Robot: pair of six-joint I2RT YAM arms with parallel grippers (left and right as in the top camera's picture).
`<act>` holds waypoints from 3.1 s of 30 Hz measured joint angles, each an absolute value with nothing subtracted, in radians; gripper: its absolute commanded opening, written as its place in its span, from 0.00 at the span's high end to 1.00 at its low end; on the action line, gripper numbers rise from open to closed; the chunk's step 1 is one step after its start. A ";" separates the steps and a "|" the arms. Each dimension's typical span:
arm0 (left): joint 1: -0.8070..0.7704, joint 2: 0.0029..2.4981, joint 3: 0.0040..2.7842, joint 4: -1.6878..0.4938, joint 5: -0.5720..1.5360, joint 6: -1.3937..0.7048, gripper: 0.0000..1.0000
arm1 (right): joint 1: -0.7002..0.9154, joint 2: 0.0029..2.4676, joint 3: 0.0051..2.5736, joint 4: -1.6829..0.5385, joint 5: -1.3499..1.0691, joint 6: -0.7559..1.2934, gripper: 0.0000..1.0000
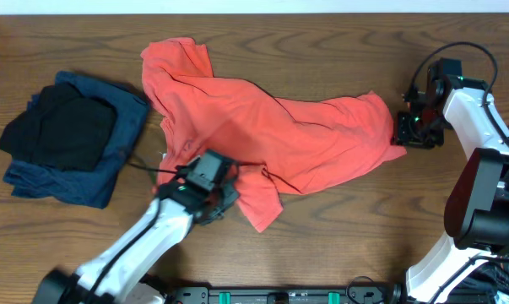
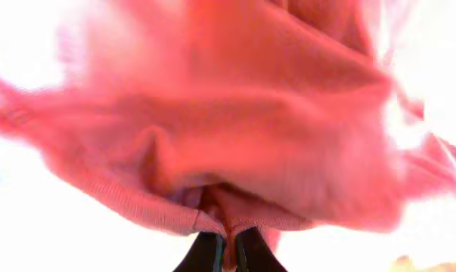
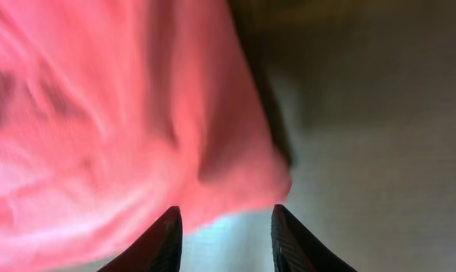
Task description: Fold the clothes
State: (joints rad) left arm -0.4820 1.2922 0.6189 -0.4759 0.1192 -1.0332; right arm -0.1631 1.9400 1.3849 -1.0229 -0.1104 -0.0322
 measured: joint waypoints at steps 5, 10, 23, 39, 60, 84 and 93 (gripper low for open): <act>-0.374 1.128 0.617 -0.681 0.100 -0.888 0.94 | -0.163 1.940 1.361 -1.047 -0.112 -0.015 0.60; -0.224 0.999 0.617 -0.832 0.035 -0.806 0.94 | -0.163 1.940 1.270 -1.010 -0.121 -0.004 0.53; -0.022 0.932 0.617 -0.850 -0.013 -0.754 0.94 | -0.163 1.903 1.150 -0.744 -0.229 0.052 0.54; -0.022 0.941 0.617 -0.849 -0.016 -0.751 0.94 | -0.133 1.874 1.103 -0.783 -0.365 0.096 0.99; -0.022 0.941 0.617 -0.846 -0.014 -0.751 0.94 | -0.179 1.601 1.098 -0.928 -0.048 0.258 0.99; -0.021 0.943 0.617 -0.808 -0.008 -0.750 0.94 | -0.122 1.605 1.093 -0.760 0.035 0.228 0.66; -0.021 0.943 0.617 -0.805 -0.008 -0.750 0.94 | -0.123 1.605 1.053 -0.891 0.123 0.250 0.60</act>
State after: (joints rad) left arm -0.0212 0.9428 0.6170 -0.8047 -0.0078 -0.7502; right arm -0.1226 1.6054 1.0534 -0.8913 0.1226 0.2501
